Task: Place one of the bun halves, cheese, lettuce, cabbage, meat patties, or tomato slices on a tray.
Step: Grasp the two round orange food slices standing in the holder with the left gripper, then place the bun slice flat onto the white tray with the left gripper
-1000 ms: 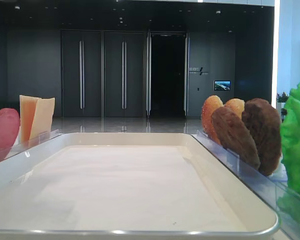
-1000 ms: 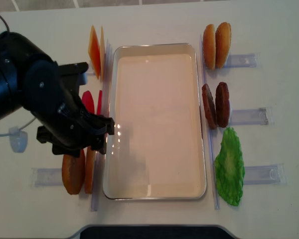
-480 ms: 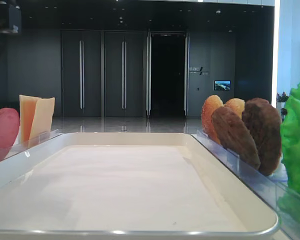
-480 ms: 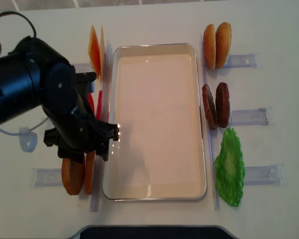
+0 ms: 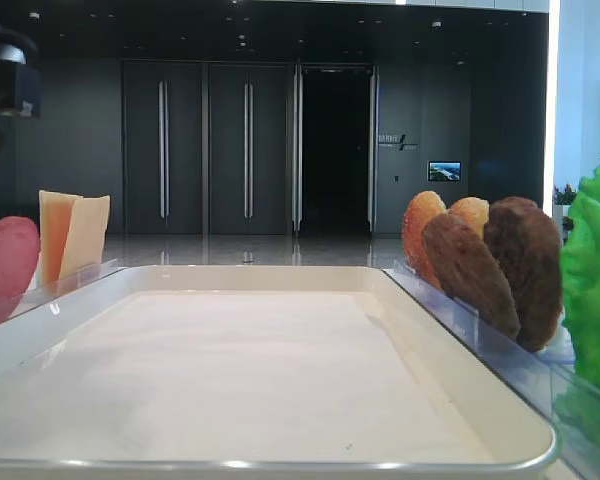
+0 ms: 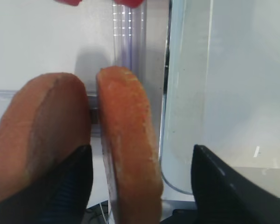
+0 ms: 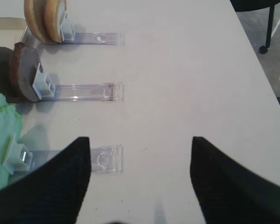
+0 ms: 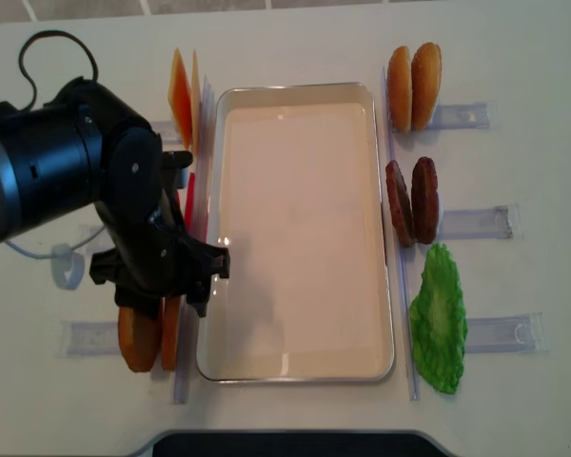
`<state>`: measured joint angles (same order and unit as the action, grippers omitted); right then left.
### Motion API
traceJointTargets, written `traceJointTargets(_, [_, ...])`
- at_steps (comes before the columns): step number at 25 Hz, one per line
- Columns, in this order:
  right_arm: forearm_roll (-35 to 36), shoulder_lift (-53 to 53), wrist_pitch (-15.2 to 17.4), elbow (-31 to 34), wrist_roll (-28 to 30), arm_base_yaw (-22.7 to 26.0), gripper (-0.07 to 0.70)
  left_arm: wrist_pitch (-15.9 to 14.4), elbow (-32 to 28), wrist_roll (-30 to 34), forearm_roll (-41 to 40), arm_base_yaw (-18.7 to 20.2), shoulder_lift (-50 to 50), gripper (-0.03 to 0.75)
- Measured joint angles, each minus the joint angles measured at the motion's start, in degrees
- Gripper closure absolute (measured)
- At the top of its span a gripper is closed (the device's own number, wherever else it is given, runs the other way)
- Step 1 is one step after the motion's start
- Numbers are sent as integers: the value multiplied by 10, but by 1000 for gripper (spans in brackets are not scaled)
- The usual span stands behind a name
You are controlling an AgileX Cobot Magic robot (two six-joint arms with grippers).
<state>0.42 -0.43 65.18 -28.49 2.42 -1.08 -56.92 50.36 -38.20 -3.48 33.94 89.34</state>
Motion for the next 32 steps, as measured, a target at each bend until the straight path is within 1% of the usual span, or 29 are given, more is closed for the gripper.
traceJointTargets(2, [0, 0, 0, 0, 0, 0, 165, -5, 0, 0, -2, 0, 2, 221])
traceJointTargets(4, [0, 0, 0, 0, 0, 0, 165, -8, 0, 0, -7, 0, 2, 274])
traceJointTargets(6, [0, 0, 0, 0, 0, 0, 165, -12, 0, 0, -9, 0, 2, 358])
traceJointTargets(8, [0, 0, 0, 0, 0, 0, 165, -16, 0, 0, -10, 0, 2, 470])
traceJointTargets(10, [0, 0, 0, 0, 0, 0, 165, -23, 0, 0, -16, 0, 2, 562])
traceJointTargets(11, [0, 0, 0, 0, 0, 0, 165, -25, 0, 0, -17, 0, 2, 576])
traceJointTargets(16, [0, 0, 0, 0, 0, 0, 165, -38, 0, 0, -18, 0, 2, 576])
traceJointTargets(19, [0, 0, 0, 0, 0, 0, 165, -52, 0, 0, -16, 0, 2, 576])
traceJointTargets(21, [0, 0, 0, 0, 0, 0, 165, -55, 0, 1, -13, 0, -3, 576])
traceJointTargets(26, [0, 0, 0, 0, 0, 0, 165, -69, 25, 2, 3, 0, -57, 576])
traceJointTargets(28, [0, 0, 0, 0, 0, 0, 165, -62, 39, 2, 22, 0, -88, 576])
traceJointTargets(29, [0, 0, 0, 0, 0, 0, 165, -53, 43, 3, 35, 0, -105, 576])
traceJointTargets(30, [0, 0, 0, 0, 0, 0, 165, -41, 45, 9, 47, 0, -121, 576])
traceJointTargets(32, [0, 0, 0, 0, 0, 0, 165, -3, 44, 34, 86, 0, -147, 577])
